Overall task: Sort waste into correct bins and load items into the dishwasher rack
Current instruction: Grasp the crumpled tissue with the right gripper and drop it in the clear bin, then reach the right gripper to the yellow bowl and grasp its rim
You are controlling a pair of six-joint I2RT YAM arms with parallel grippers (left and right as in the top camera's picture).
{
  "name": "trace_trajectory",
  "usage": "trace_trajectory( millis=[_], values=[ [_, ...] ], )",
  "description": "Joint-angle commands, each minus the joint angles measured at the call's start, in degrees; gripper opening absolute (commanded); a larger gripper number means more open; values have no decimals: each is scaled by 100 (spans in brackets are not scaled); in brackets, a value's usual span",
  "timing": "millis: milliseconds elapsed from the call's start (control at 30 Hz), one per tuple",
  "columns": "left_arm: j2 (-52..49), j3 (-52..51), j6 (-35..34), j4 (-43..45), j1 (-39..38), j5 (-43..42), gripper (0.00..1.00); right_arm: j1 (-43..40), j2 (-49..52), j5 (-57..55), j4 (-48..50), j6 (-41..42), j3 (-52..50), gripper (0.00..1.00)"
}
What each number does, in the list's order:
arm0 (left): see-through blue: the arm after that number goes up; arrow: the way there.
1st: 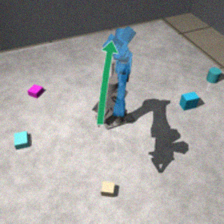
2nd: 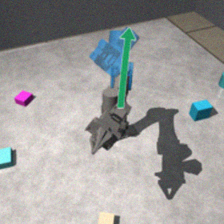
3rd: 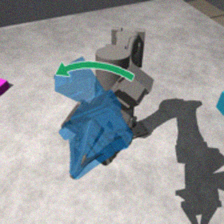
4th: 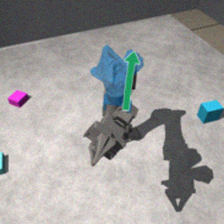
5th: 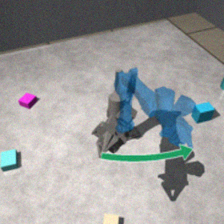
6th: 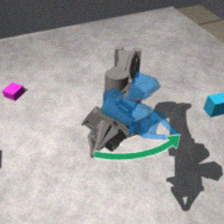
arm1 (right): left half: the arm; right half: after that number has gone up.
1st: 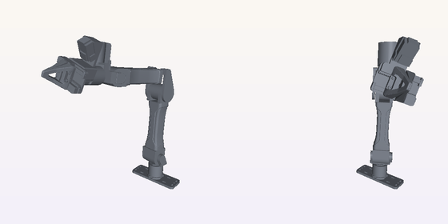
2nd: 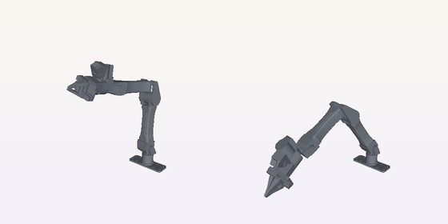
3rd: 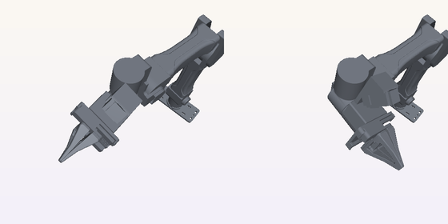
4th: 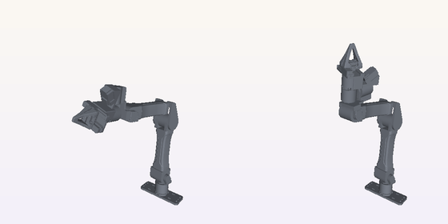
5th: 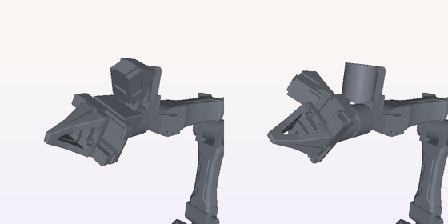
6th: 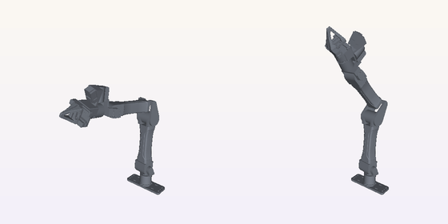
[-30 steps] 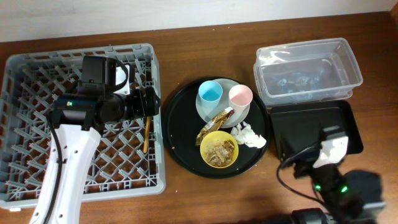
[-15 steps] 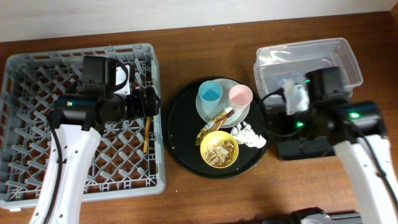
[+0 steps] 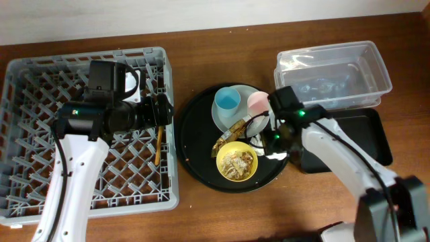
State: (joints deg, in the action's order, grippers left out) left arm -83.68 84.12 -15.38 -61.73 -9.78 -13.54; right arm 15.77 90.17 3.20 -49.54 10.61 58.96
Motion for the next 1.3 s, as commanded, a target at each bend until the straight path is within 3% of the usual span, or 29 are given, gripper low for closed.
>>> trace_trajectory(
  millis=[0, 167, 200, 233, 300, 400, 500, 633, 800, 867, 900, 967, 1000, 1067, 1167, 1200, 1233, 1267],
  values=[
    [24, 4, 92, -9, 11, -63, 99, 46, 498, -44, 232, 85, -48, 56],
    [24, 4, 92, -7, 11, -63, 99, 46, 1047, -46, 385, 85, -48, 56],
    [24, 4, 92, -9, 11, -63, 99, 46, 1071, -46, 420, 85, -57, 51],
    [24, 4, 92, -9, 11, -63, 99, 46, 1071, -46, 422, 85, -57, 29],
    [24, 4, 92, -7, 11, -63, 99, 46, 1062, -37, 334, 83, -31, 5],
    [24, 4, 92, -9, 11, -63, 99, 33, 625, 81, -772, 24, 946, 4],
    [24, 4, 92, -9, 11, -63, 99, -50, 166, -282, -1187, -2, 2203, 4],
    [24, 4, 92, -9, 11, -63, 99, -647, 61, -1998, -627, 365, 2739, 4],
    [24, 4, 92, -9, 11, -63, 99, -1576, 872, -2039, 363, 363, 2479, 4],
    [24, 4, 92, -7, 11, -63, 99, -1751, 1259, -2022, 605, 363, 2479, 7],
    [24, 4, 92, -9, 11, -63, 99, -1829, 1423, -2024, 750, 361, 2479, 24],
    [24, 4, 92, -9, 11, -63, 99, -1919, 1482, -2022, 887, 363, 2498, 77],
    [24, 4, 92, -9, 11, -63, 99, -1934, 1434, -2035, 907, 330, 2570, 87],
    [24, 4, 92, -9, 11, -63, 99, -1930, 1272, -2031, 715, 321, 2839, 89],
    [24, 4, 92, -9, 11, -63, 99, -1742, 726, -741, -907, 323, 3687, 87],
    [24, 4, 92, -9, 11, -63, 99, -1615, 476, 192, -1464, 323, 3893, 83],
    [24, 4, 92, -9, 11, -63, 99, -1532, 319, 732, -1626, 326, 3910, 72],
    [24, 4, 92, -9, 11, -63, 100, -1419, 197, 1373, -1773, 328, 3908, 70]
  ],
)
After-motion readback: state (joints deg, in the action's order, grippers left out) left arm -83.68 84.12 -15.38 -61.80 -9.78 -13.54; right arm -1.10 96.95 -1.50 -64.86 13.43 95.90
